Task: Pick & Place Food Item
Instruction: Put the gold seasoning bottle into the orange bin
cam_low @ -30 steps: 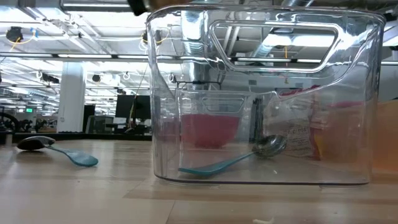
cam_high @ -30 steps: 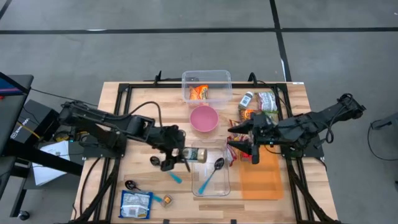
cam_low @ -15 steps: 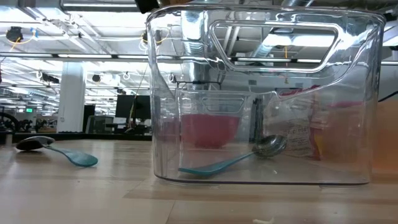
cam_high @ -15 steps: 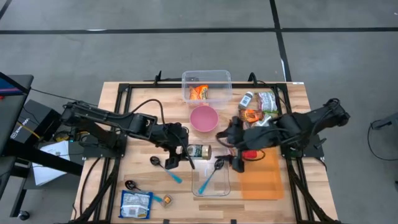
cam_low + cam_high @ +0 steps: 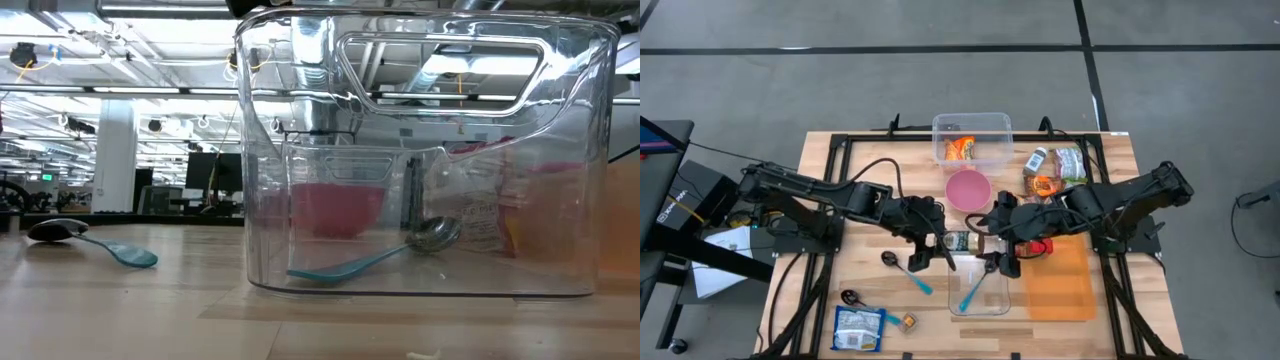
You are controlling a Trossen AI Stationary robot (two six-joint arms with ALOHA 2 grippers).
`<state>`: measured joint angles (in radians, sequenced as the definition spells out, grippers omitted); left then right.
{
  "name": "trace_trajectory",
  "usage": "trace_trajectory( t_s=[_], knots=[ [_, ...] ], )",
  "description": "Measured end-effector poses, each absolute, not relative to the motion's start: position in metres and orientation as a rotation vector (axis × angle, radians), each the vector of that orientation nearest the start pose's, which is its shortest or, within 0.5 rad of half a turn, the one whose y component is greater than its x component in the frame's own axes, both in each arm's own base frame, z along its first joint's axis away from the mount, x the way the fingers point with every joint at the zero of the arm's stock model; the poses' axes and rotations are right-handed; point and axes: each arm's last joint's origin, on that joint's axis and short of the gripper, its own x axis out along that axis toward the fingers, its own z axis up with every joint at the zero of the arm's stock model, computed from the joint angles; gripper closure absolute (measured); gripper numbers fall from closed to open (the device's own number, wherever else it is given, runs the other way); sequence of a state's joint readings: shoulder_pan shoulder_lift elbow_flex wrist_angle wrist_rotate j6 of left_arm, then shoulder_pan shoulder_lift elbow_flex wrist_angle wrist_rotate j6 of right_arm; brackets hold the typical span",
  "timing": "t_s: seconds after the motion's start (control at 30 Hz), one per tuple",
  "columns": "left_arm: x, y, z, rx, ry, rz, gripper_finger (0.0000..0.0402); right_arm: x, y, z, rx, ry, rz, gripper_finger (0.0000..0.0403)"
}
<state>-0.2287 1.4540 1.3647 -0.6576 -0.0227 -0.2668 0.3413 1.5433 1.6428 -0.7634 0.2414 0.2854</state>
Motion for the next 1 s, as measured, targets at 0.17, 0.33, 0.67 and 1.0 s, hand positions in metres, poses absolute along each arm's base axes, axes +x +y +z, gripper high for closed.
trace_trajectory(
  t_s=[0.17,0.33,0.67,1.0],
  knots=[
    [0.303,-0.070,0.340,-0.175,0.737,-0.096,0.0124,0.311,0.099,0.392,0.091,0.641,-0.009,0.0044],
    [0.305,-0.070,0.342,-0.198,0.706,-0.095,0.0124,0.311,0.099,0.392,0.095,0.641,-0.012,0.0044],
    [0.311,-0.071,0.350,-0.285,0.612,-0.081,0.0124,0.310,0.098,0.391,0.118,0.655,-0.024,0.0044],
    [0.312,-0.072,0.352,-0.297,0.592,-0.083,0.0124,0.310,0.098,0.391,0.129,0.654,-0.029,0.0047]
  ],
)
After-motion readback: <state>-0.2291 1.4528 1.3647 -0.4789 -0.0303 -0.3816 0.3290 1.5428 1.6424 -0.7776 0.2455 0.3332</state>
